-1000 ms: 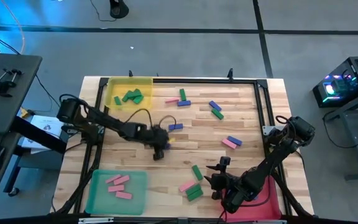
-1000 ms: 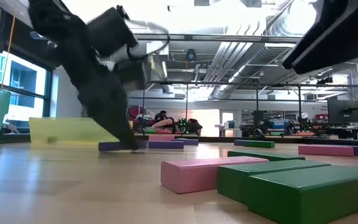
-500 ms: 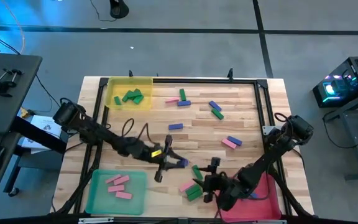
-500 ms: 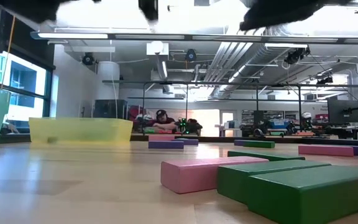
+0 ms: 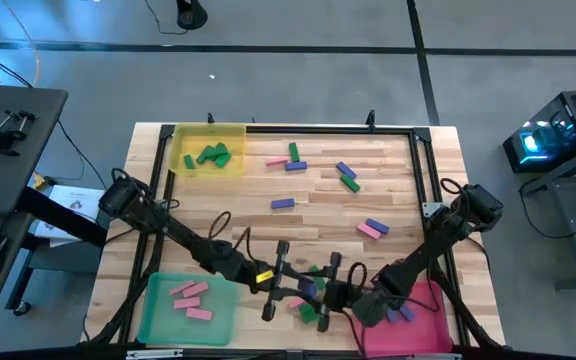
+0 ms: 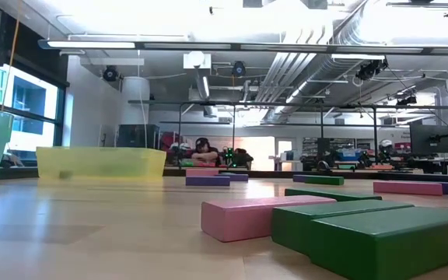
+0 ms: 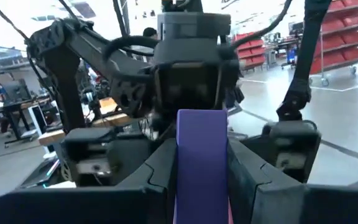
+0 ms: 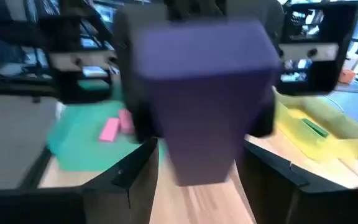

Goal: Sort blocks
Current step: Put the violet block into the pink bin

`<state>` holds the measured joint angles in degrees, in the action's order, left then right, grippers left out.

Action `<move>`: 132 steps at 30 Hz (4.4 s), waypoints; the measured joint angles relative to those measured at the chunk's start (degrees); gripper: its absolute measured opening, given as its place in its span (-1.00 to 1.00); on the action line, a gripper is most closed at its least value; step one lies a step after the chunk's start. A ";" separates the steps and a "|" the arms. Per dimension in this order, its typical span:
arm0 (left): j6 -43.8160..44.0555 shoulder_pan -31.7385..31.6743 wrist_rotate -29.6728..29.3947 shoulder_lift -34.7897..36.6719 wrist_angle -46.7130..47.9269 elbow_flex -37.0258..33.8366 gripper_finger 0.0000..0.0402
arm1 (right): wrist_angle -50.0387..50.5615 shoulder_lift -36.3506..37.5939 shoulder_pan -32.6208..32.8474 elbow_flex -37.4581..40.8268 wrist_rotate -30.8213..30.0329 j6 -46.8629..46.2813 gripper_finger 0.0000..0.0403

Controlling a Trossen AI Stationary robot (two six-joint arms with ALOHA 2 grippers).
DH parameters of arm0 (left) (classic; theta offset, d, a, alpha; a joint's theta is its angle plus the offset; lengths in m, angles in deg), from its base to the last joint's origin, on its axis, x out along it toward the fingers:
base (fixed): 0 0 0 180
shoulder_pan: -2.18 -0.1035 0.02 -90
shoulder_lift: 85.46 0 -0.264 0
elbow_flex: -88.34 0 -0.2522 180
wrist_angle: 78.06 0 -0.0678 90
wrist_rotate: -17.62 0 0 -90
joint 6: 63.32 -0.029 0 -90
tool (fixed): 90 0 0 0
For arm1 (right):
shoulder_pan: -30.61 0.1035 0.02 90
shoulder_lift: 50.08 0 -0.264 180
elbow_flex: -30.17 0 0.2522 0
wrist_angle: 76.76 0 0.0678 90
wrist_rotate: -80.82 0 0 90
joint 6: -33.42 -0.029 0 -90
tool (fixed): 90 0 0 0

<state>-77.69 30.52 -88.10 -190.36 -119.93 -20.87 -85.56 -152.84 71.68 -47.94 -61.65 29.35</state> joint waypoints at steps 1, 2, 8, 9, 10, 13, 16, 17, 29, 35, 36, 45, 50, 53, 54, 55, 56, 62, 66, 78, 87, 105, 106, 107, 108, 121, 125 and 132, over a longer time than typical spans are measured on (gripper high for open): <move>-0.20 0.03 -0.05 -0.26 -0.11 0.25 -0.64 | -0.38 0.00 0.31 -0.02 -0.04 0.04 -0.02; -0.21 0.16 -0.08 -0.44 -0.46 0.43 -0.64 | -0.55 0.00 0.58 -0.02 -0.10 0.11 -0.03; 0.35 0.74 -1.38 -0.50 0.60 0.41 -0.59 | -1.27 0.00 1.43 -0.02 -0.96 1.62 -0.29; 0.71 0.75 -1.28 -0.47 0.84 0.41 -0.55 | -1.25 0.00 1.71 -0.02 -1.69 2.13 -0.38; 0.80 0.77 -1.22 -0.45 1.22 0.41 -0.50 | -1.22 0.00 1.84 -0.02 -2.00 2.81 -0.47; 1.68 0.81 -1.06 -0.37 2.51 0.41 -0.37 | 0.19 0.25 2.68 0.00 -2.88 4.08 -0.64; 3.91 0.70 -1.14 -0.37 3.99 0.41 -0.26 | 5.06 2.13 4.12 -0.01 -2.90 2.35 -0.63; 4.46 0.64 -1.21 -0.37 4.52 0.41 -0.23 | 8.03 3.06 4.72 -0.02 -2.85 0.11 -0.63; 9.27 0.46 -3.11 -0.37 11.53 0.39 -0.19 | 63.11 10.54 14.81 -0.08 26.02 -60.48 -0.63; 9.67 0.46 -5.18 -0.37 12.58 0.39 -0.19 | 71.07 6.59 19.45 -0.02 49.57 -77.15 -0.60; 9.68 0.46 -5.20 -0.37 12.63 0.39 -0.19 | 70.99 5.83 19.84 -0.02 52.50 -77.94 -0.59; 9.72 0.46 -5.18 -0.37 14.40 0.39 -0.19 | 70.81 3.78 19.18 -0.02 57.17 -78.60 -0.54; 9.86 0.46 -5.18 -0.35 14.54 0.36 -0.19 | 70.79 3.80 17.73 -0.02 57.95 -78.45 -0.52; 9.86 0.46 -5.17 -0.36 14.54 0.36 -0.19 | 71.19 3.80 17.31 -0.02 57.63 -78.40 -0.43; 9.86 0.46 -5.16 -0.35 14.54 0.36 -0.19 | 71.30 3.80 17.15 -0.02 57.36 -78.22 -0.38; 9.86 0.46 -5.16 -0.35 14.58 0.36 -0.19 | 71.25 3.80 17.01 -0.02 57.25 -78.09 -0.33; 9.86 0.46 -5.16 -0.35 14.64 0.36 -0.19 | 71.21 3.80 16.85 -0.02 57.25 -77.96 -0.27; 10.49 0.46 -5.16 -0.35 15.11 0.36 -0.19 | 71.24 3.80 16.56 -0.02 57.43 -73.83 -0.01; 11.33 0.43 -5.63 -0.35 15.70 0.36 -0.19 | 71.22 3.94 16.56 -0.06 59.87 -69.07 0.03; 12.85 -0.19 -6.03 -0.35 15.82 0.36 -0.19 | 71.19 17.90 18.71 -0.08 32.67 -53.49 0.04; 14.32 -1.07 -6.20 -0.35 15.93 0.36 -0.19 | 72.95 25.49 11.21 8.42 3.54 -48.69 0.04; 14.34 -1.07 -6.15 -0.35 15.99 0.36 -0.19 | 75.50 27.04 -26.73 30.38 36.44 -37.68 0.04; 14.42 -1.07 -6.14 -0.35 16.00 0.36 -0.19 | 74.53 27.03 -27.16 30.20 36.78 -36.52 0.04; 14.71 -1.07 -6.14 -0.35 16.02 0.36 -0.19 | 73.62 27.01 -27.64 30.01 37.65 -35.57 0.04; 14.81 -1.07 -6.13 -0.35 16.12 0.36 -0.19 | 72.30 26.99 -28.08 29.89 38.73 -34.52 0.04; 15.74 -1.07 -6.10 -0.35 17.43 0.36 -0.19 | 70.13 29.95 -29.84 28.84 40.81 -32.91 0.04; 15.74 -1.13 -6.10 -0.35 17.52 0.36 -0.19 | 67.10 30.77 -29.84 28.82 42.47 -31.34 0.04; 15.81 -1.20 -6.10 -0.35 17.59 0.36 -0.19 | 63.44 29.10 -29.86 30.90 38.91 -30.94 0.04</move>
<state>-61.88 29.32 -94.20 -190.71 -102.34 -20.51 -22.12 -123.74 41.82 -17.03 -22.74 -1.59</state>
